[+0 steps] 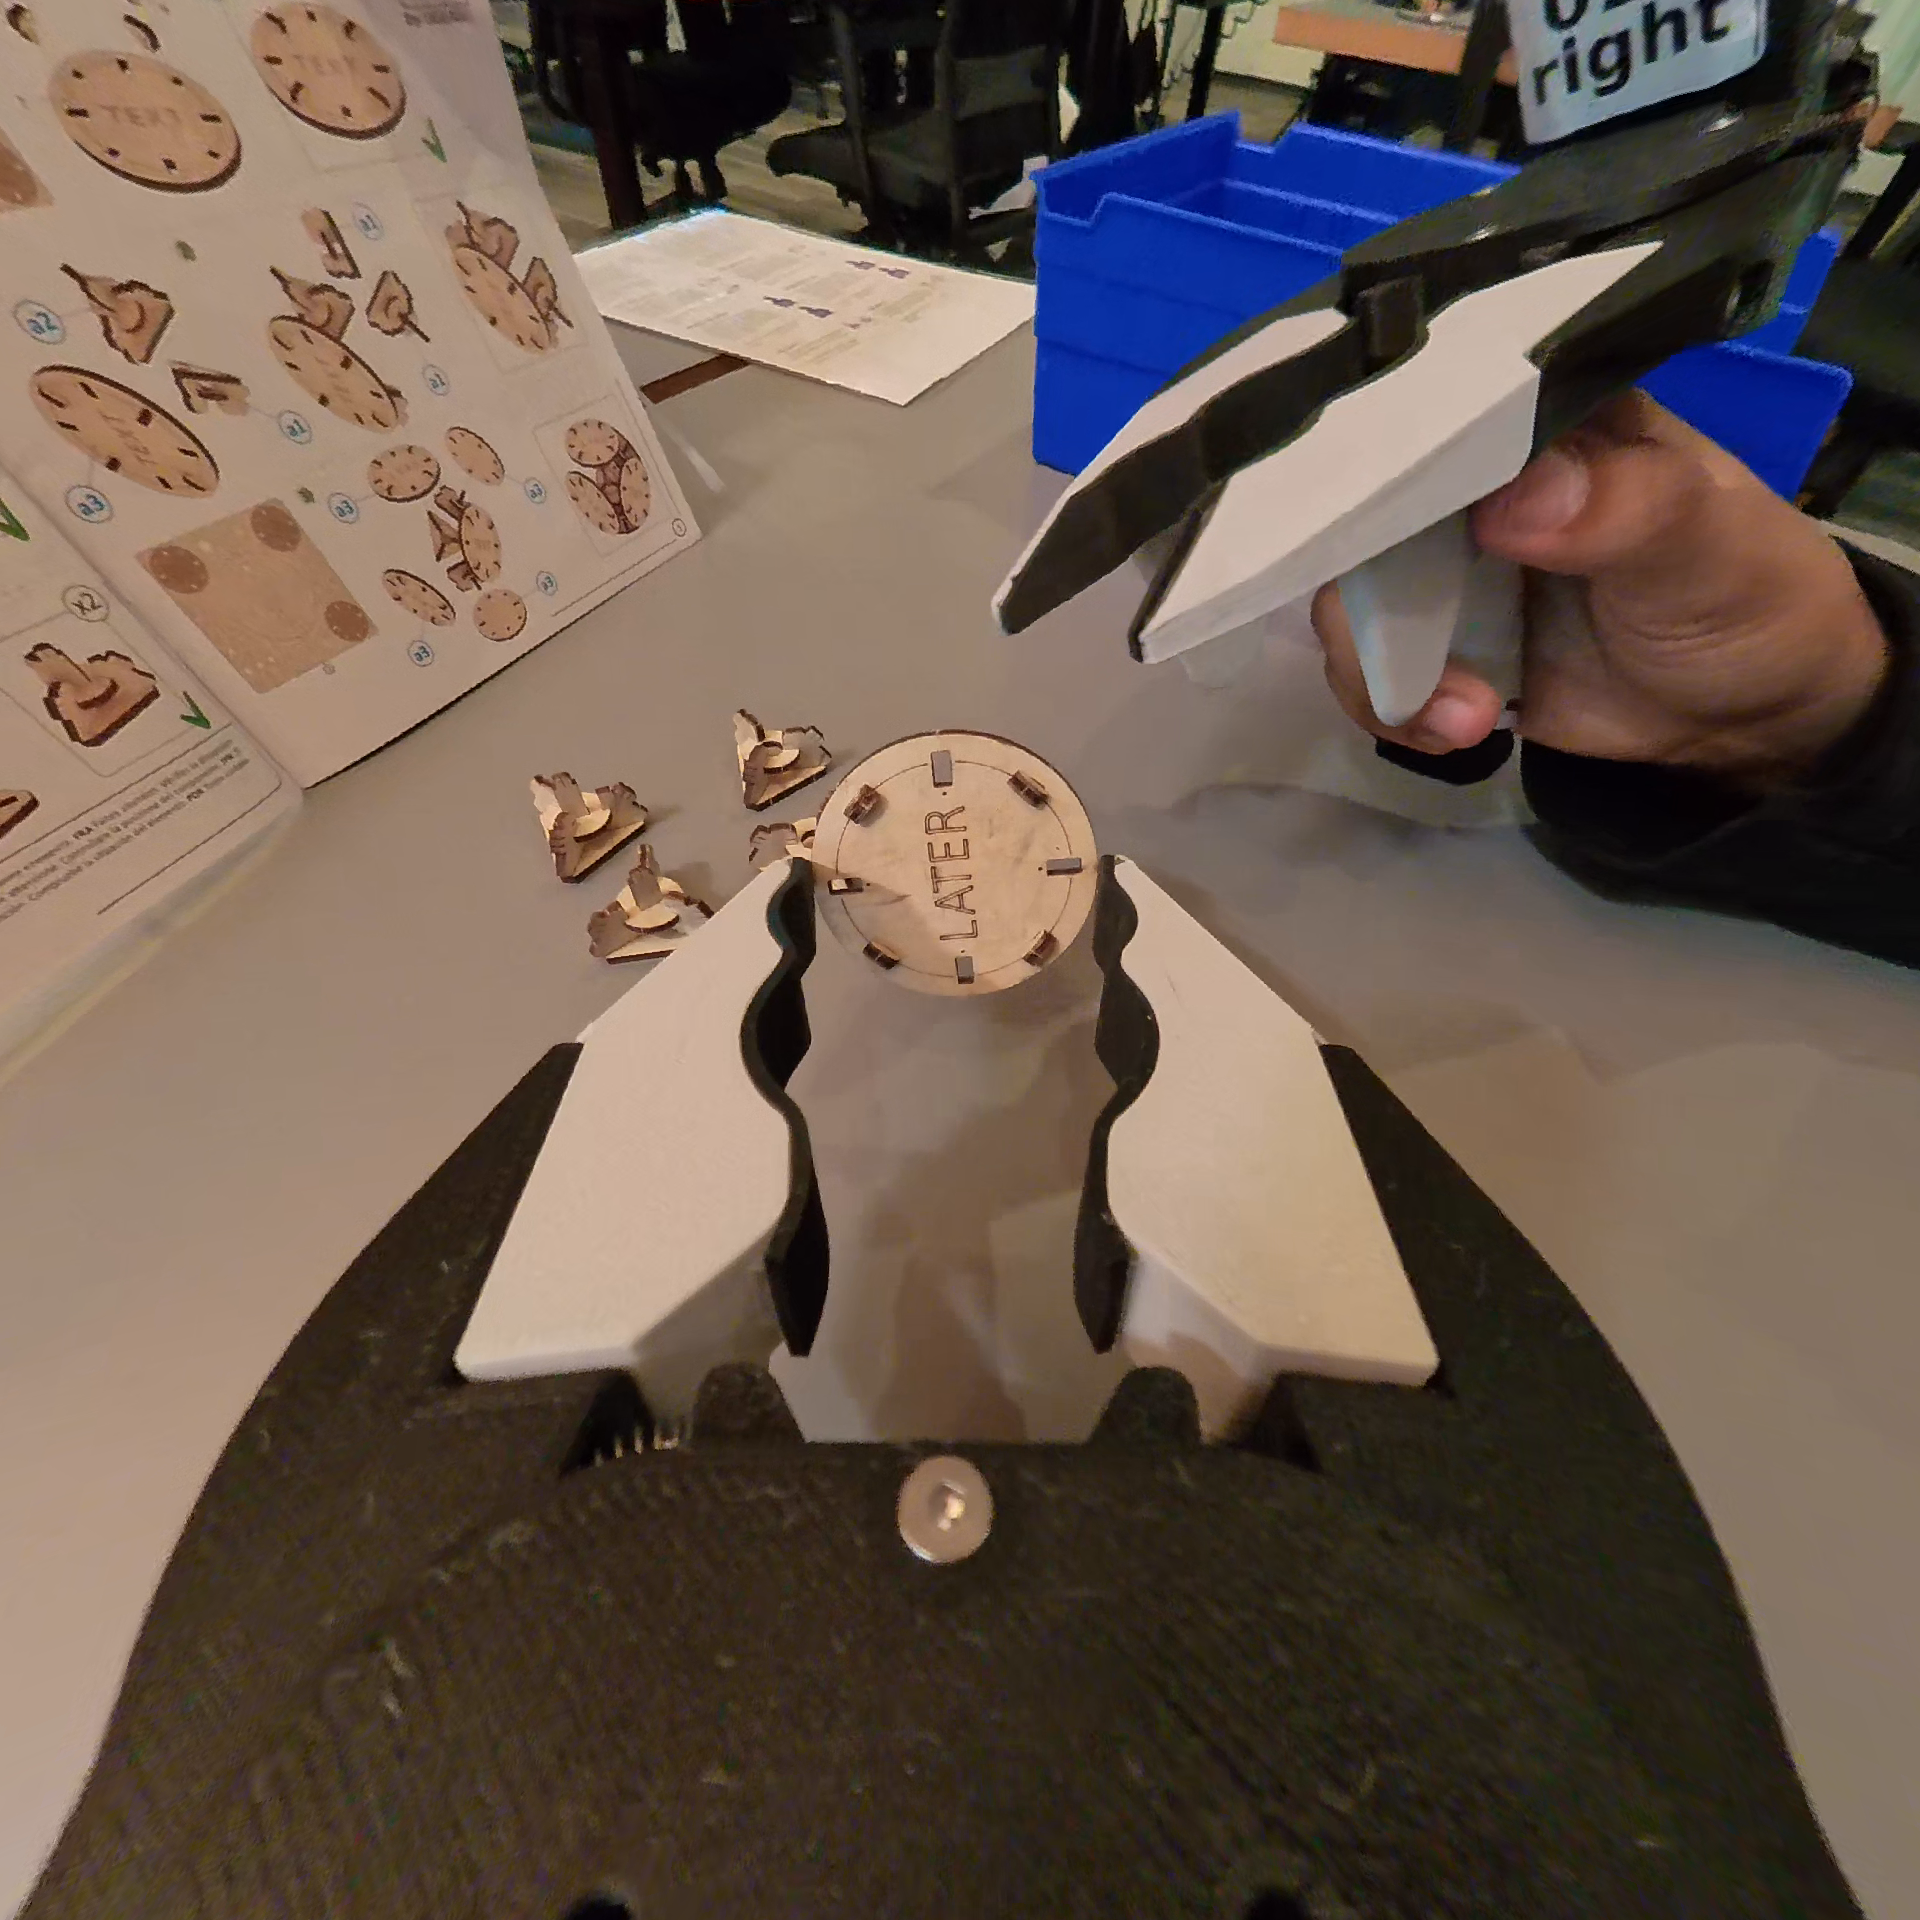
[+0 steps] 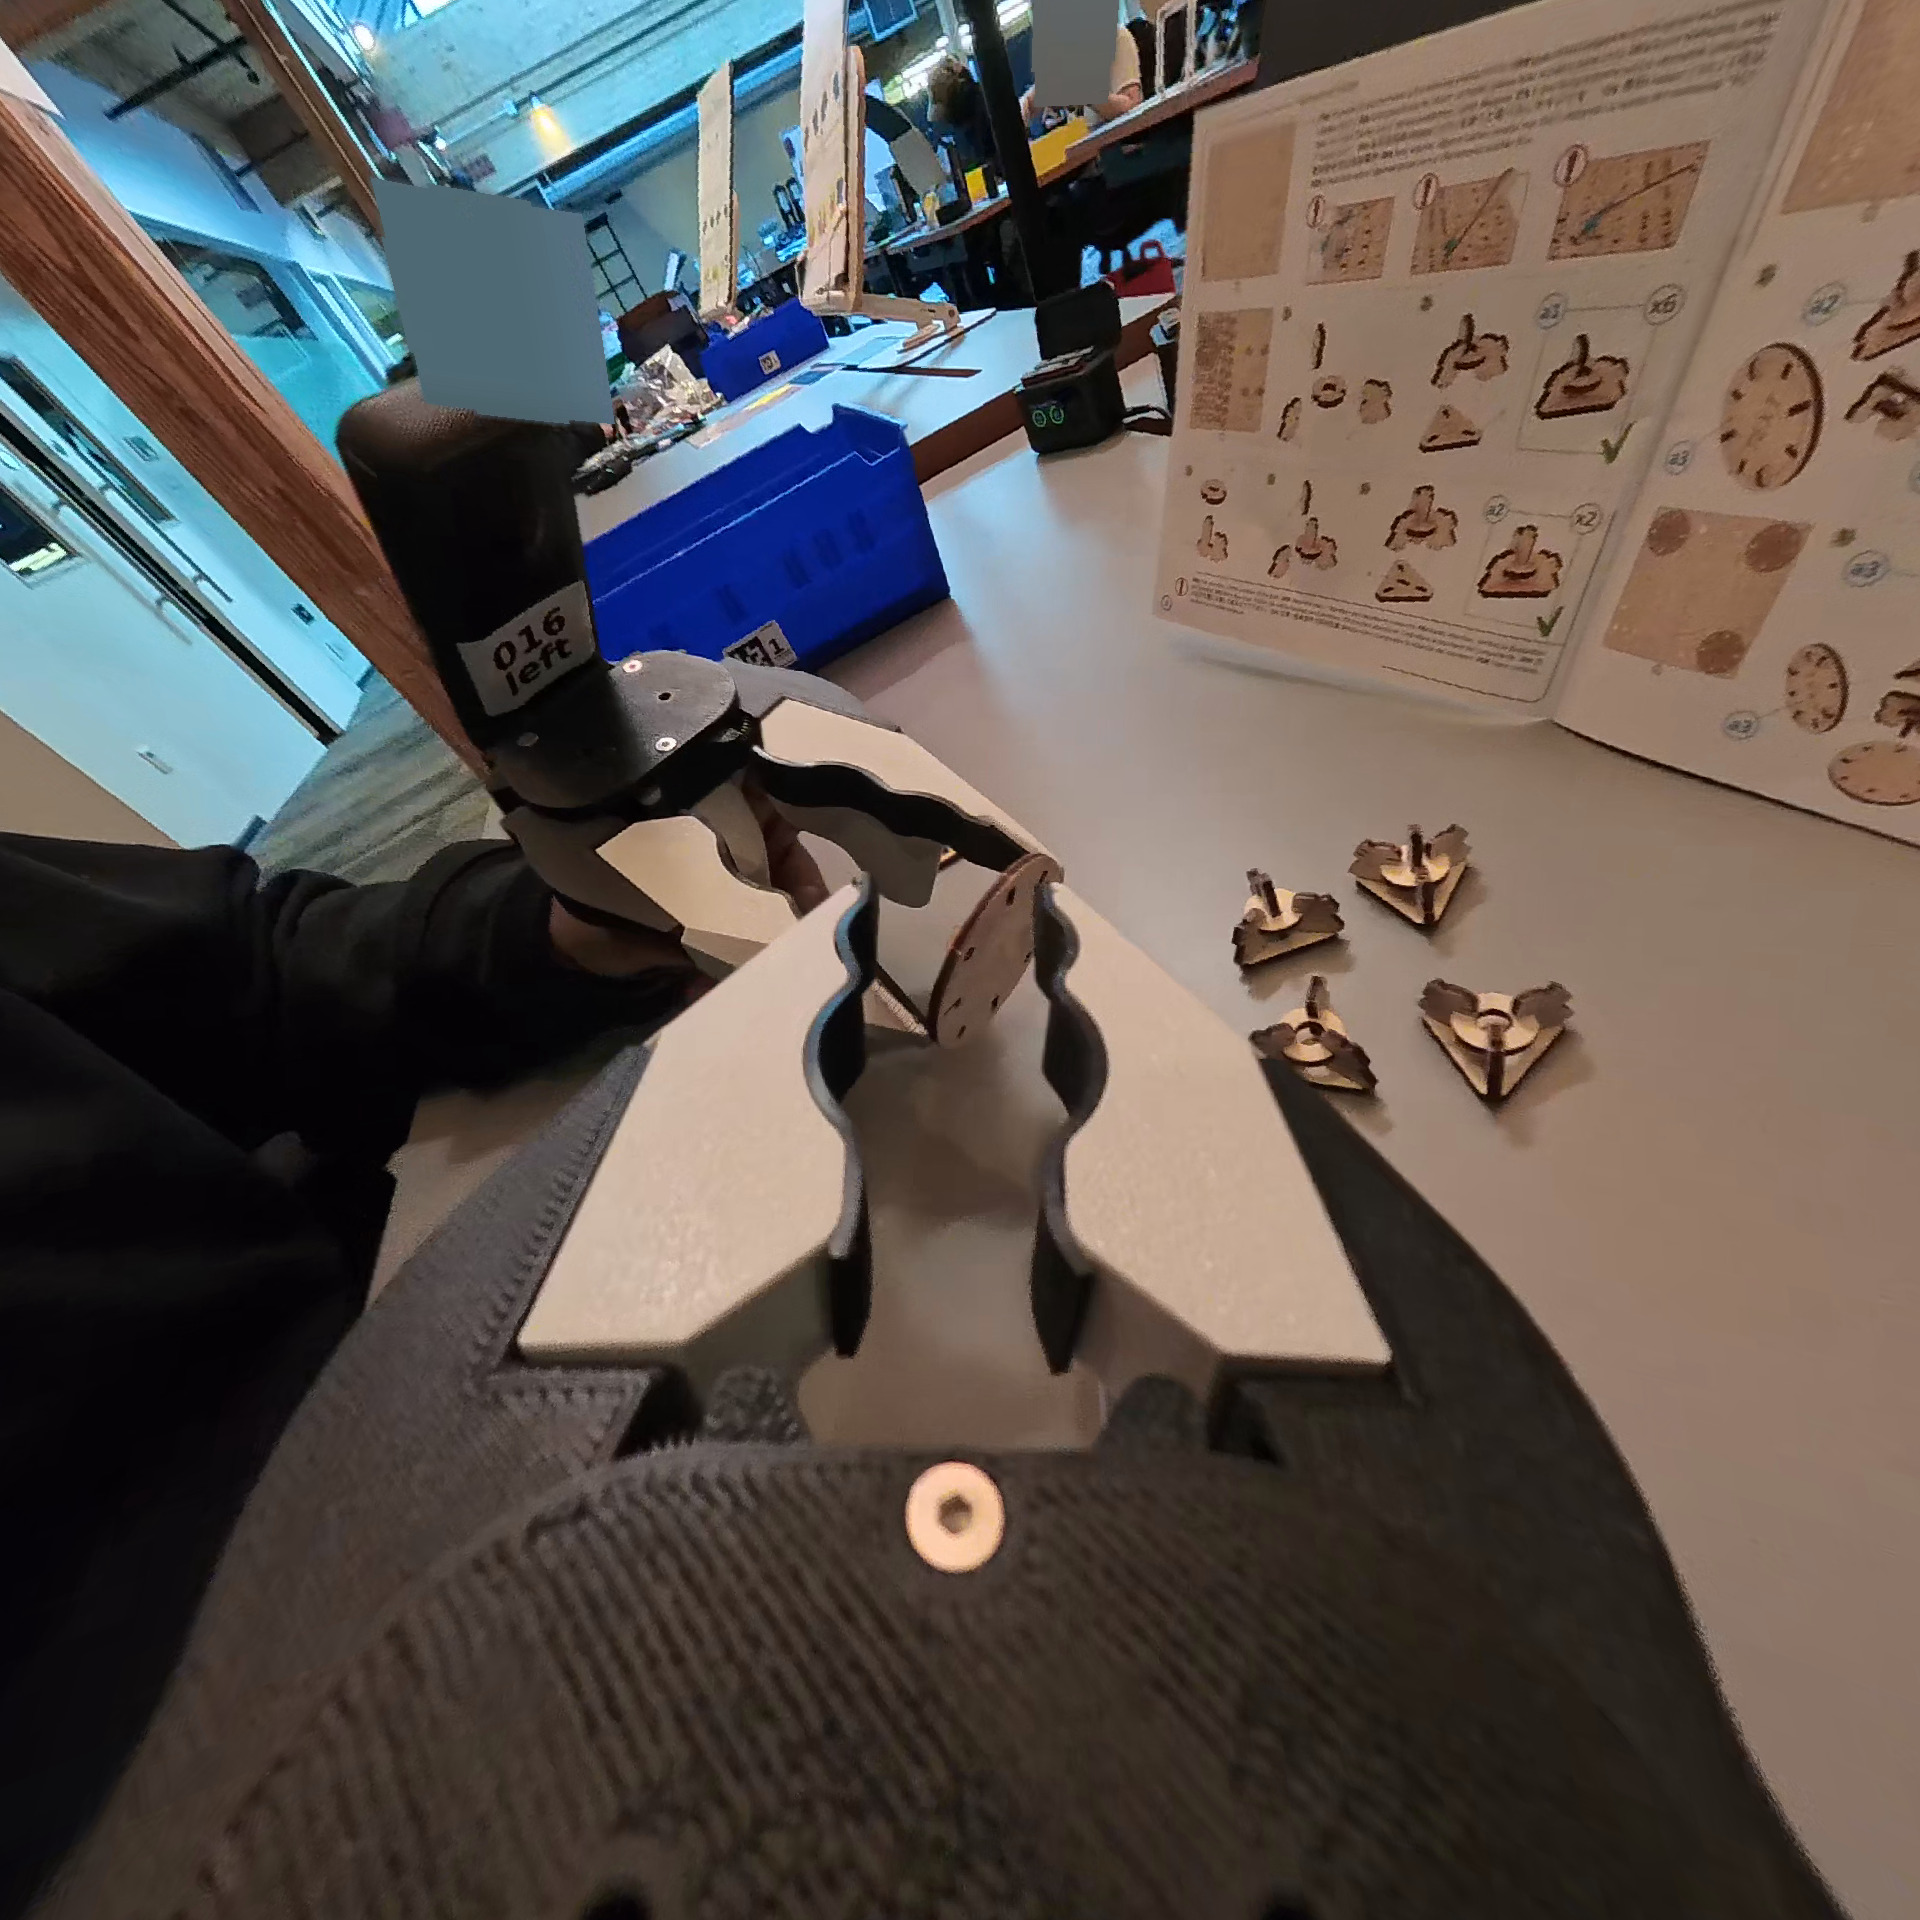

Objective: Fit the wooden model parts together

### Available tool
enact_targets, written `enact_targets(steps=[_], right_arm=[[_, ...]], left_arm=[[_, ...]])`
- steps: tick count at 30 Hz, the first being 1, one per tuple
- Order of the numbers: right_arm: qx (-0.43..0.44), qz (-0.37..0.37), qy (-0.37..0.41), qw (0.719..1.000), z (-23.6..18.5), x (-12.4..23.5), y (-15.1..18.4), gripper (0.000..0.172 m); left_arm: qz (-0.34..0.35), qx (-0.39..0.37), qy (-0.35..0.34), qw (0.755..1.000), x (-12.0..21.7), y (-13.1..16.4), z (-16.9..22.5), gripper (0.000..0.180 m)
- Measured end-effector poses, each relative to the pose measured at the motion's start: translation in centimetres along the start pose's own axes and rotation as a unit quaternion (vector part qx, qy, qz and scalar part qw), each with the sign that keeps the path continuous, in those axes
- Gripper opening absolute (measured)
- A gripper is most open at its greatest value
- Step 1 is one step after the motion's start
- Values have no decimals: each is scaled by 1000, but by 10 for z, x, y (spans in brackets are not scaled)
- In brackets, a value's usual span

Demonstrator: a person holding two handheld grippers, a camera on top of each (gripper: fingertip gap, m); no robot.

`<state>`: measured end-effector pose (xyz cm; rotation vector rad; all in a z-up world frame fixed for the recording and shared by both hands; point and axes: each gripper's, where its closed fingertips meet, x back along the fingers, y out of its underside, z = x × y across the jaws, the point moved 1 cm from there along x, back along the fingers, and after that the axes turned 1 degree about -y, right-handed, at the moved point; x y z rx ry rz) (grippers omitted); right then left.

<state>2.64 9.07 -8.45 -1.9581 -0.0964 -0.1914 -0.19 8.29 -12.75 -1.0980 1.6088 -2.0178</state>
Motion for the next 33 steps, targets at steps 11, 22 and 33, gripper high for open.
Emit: enact_targets(steps=[11, 22, 33], right_arm=[[17, -3, 4, 1000, -2, 0, -1, 29], [-18, -11, 18, 1000, 23, 0, 12, 30], [-39, -24, -15, 999, 28, -4, 24, 33]], left_arm=[[-1, 6, 9, 1000, 0, 0, 1, 54], [3, 21, 20, 1000, 2, 0, 0, 54], [1, 24, 28, 999, 2, 1, 2, 54]])
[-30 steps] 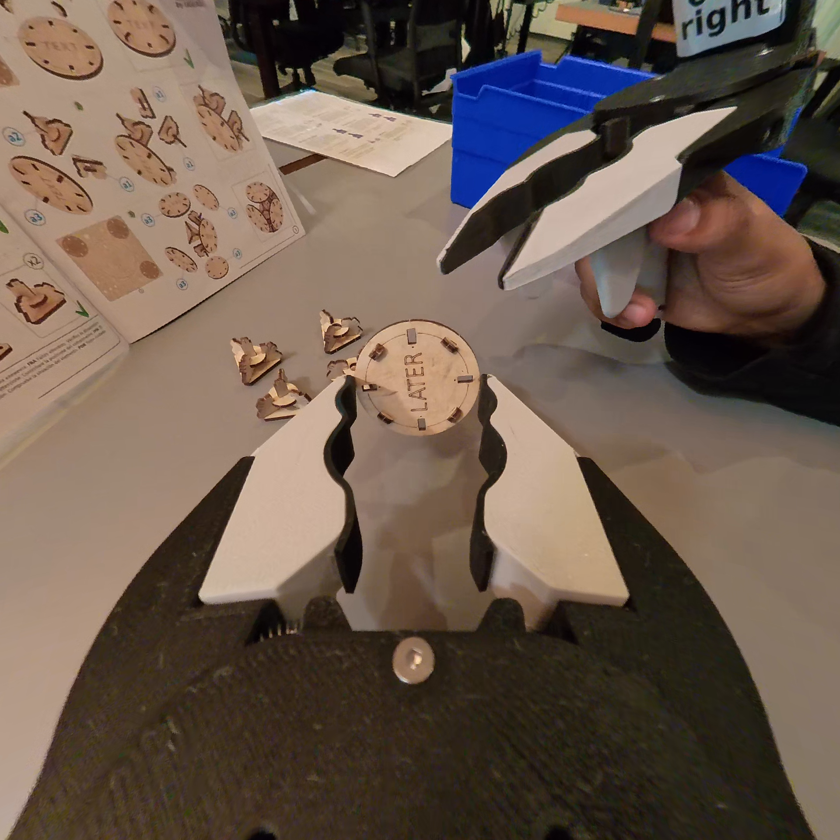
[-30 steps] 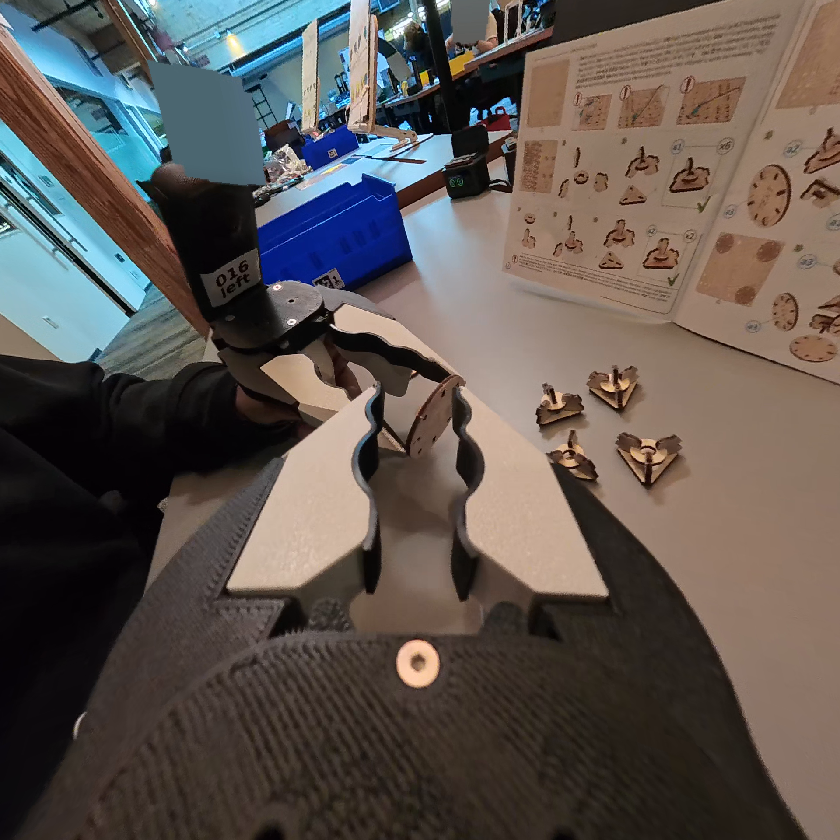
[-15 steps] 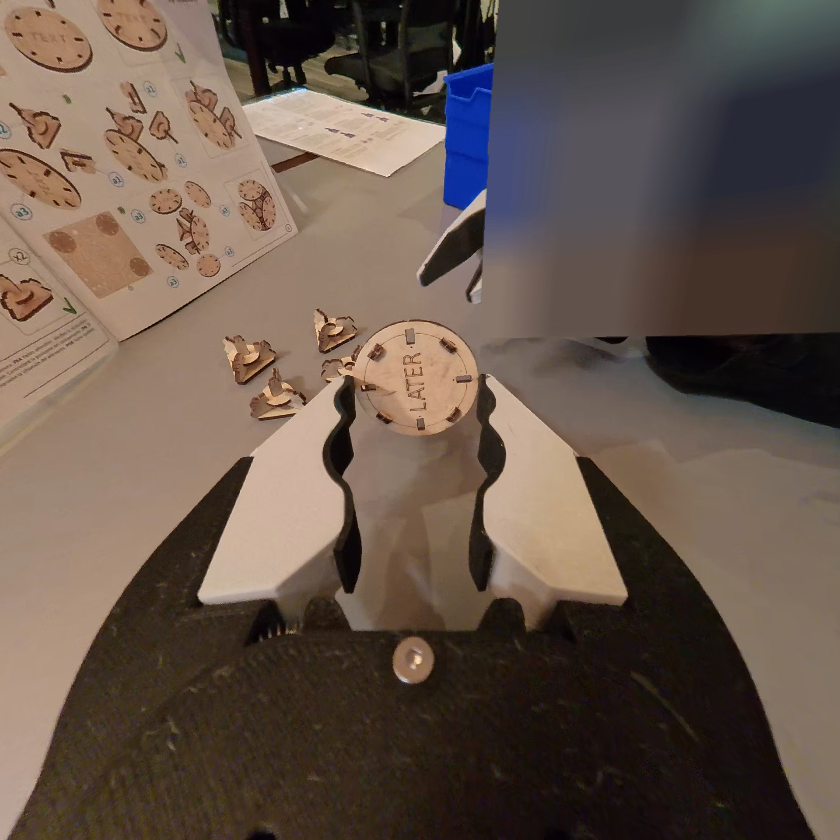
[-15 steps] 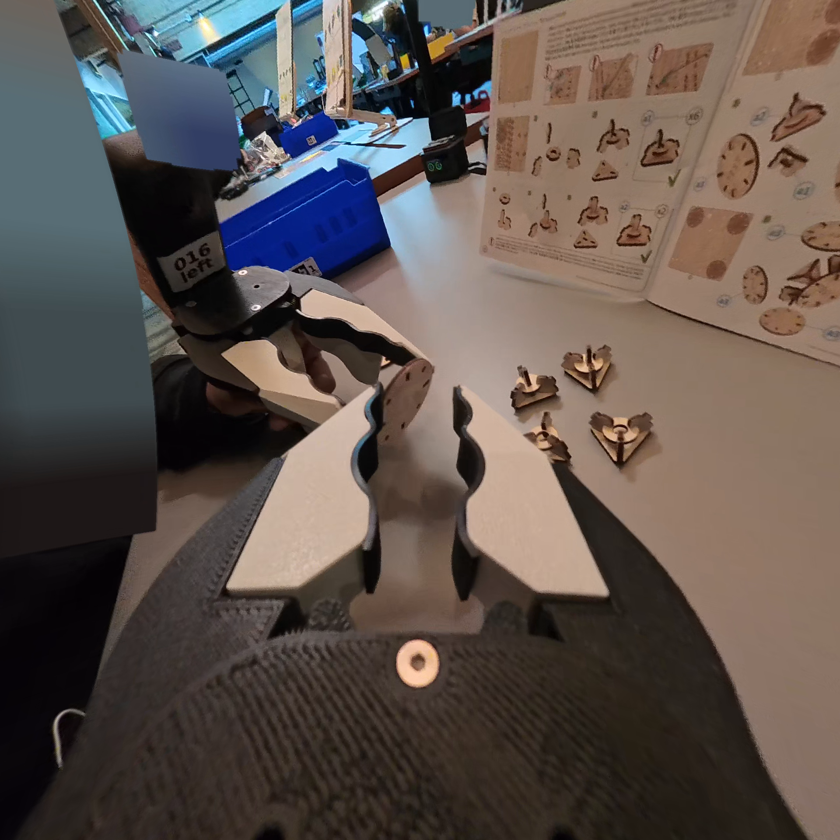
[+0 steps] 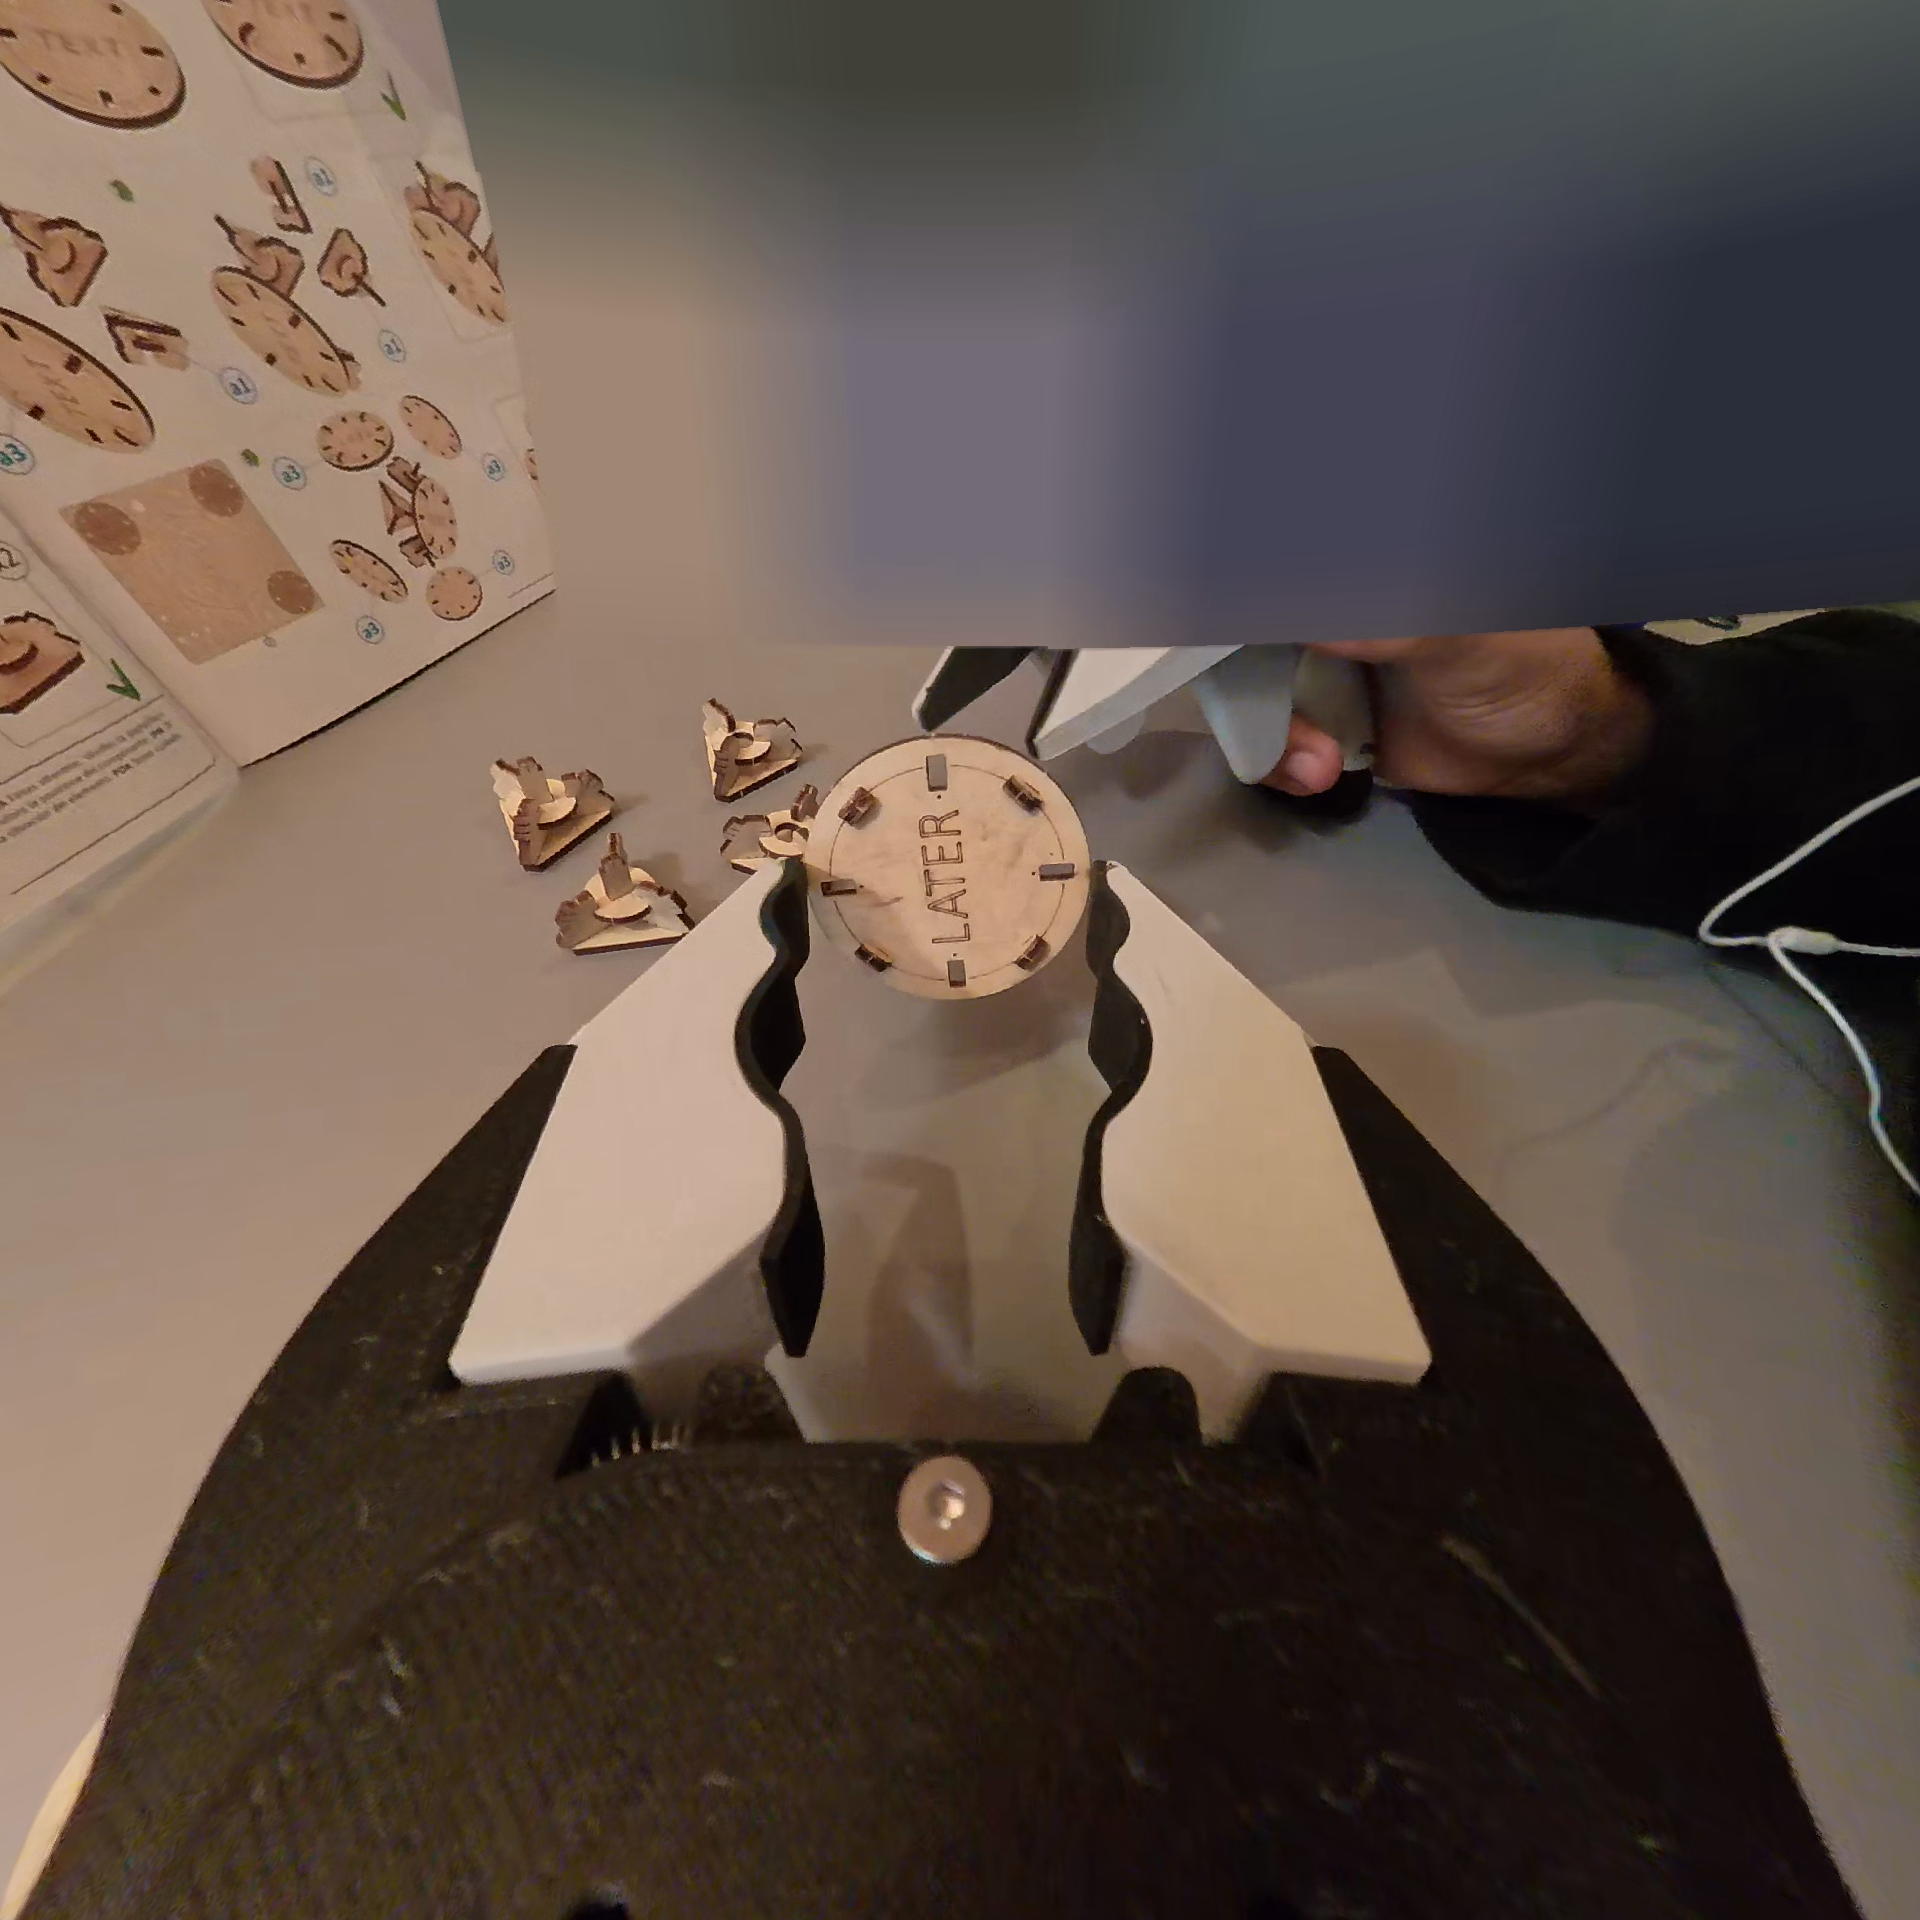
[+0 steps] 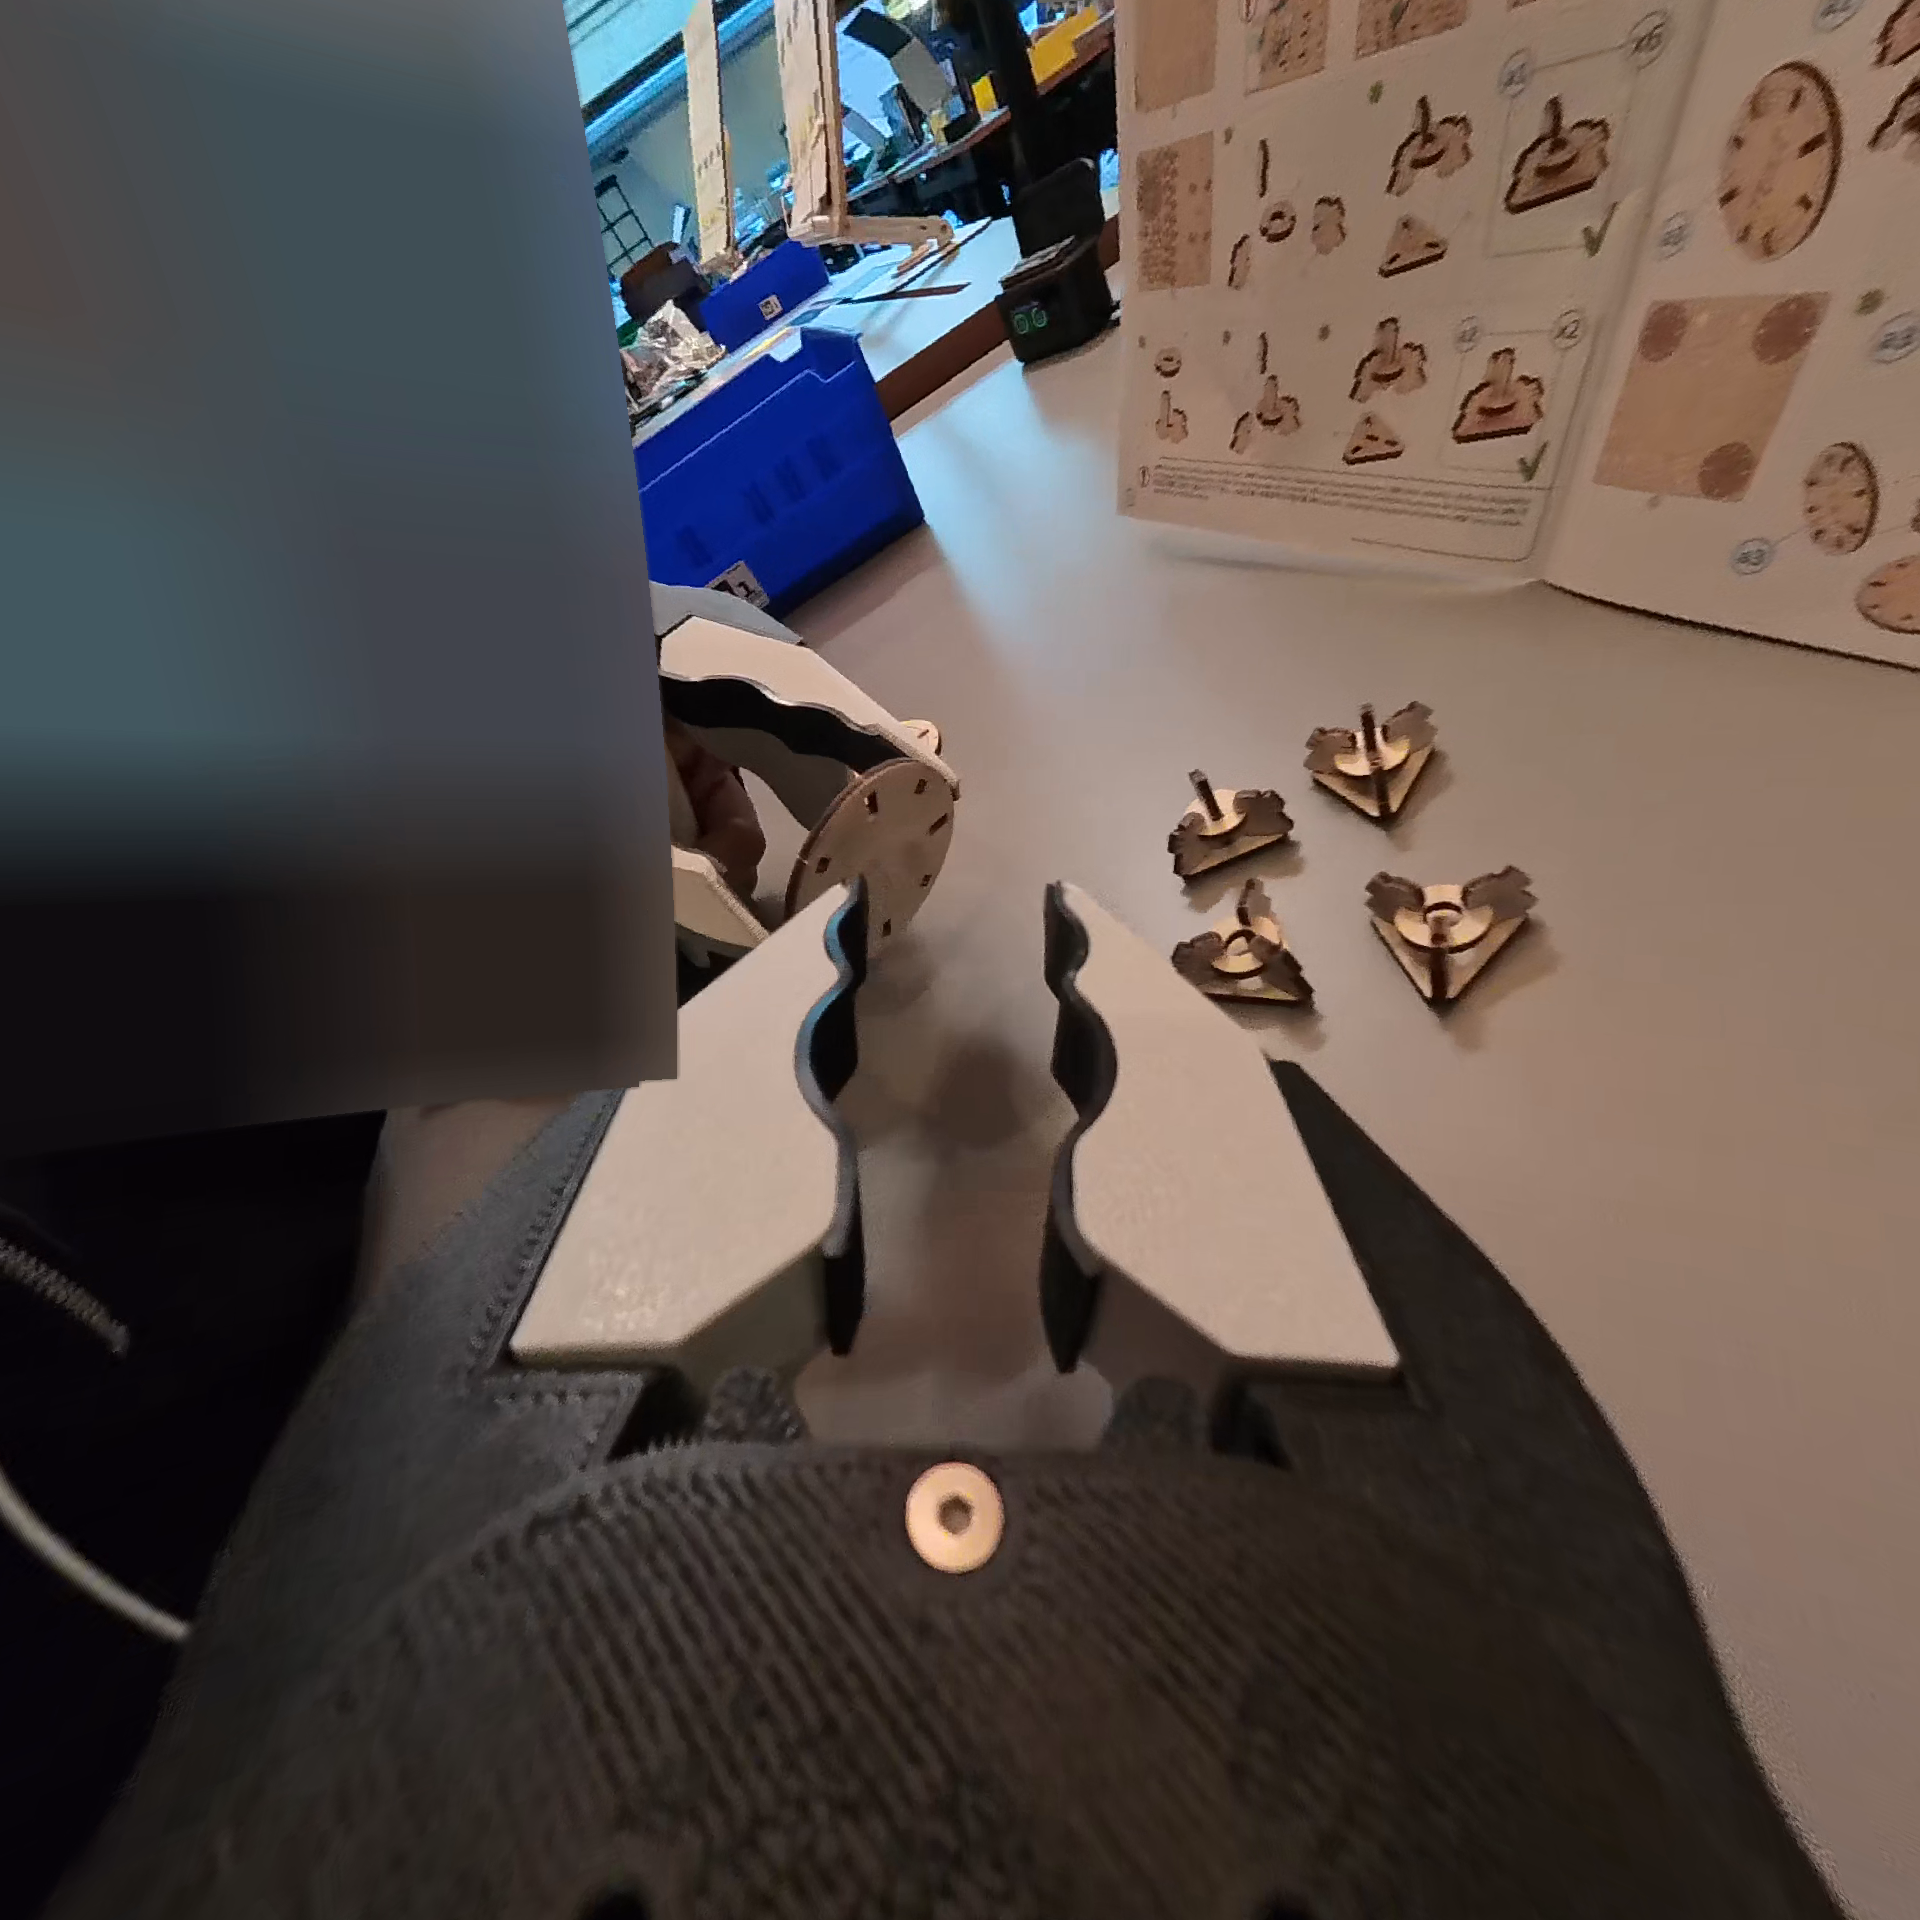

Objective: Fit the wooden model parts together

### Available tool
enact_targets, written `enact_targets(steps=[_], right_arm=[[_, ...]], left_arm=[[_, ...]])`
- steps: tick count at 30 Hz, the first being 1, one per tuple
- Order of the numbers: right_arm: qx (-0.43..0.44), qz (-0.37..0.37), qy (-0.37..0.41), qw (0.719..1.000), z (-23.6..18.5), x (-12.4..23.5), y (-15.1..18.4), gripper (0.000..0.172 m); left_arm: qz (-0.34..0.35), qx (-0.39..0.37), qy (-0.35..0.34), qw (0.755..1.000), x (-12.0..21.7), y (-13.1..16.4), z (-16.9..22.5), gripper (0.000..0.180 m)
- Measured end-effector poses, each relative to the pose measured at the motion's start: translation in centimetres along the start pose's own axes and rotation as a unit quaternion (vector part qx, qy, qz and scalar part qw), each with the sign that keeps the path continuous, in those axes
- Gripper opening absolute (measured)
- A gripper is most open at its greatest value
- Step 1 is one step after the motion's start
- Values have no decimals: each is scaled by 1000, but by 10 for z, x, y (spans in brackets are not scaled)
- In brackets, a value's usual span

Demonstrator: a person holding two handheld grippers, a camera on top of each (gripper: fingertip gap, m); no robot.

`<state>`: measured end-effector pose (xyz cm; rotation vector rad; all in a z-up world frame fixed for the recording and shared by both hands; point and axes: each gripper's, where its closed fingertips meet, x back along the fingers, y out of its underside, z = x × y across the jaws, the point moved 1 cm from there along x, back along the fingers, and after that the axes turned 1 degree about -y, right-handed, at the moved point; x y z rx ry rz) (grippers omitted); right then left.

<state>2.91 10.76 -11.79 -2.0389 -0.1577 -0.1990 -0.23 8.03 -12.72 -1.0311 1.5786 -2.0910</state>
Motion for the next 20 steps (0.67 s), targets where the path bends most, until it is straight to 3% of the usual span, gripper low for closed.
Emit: enact_targets(steps=[20], right_arm=[[-47, 45, -39, 997, -2, 6, -9, 25]], left_arm=[[22, 86, 16, 996, 5, -3, -15, 53]])
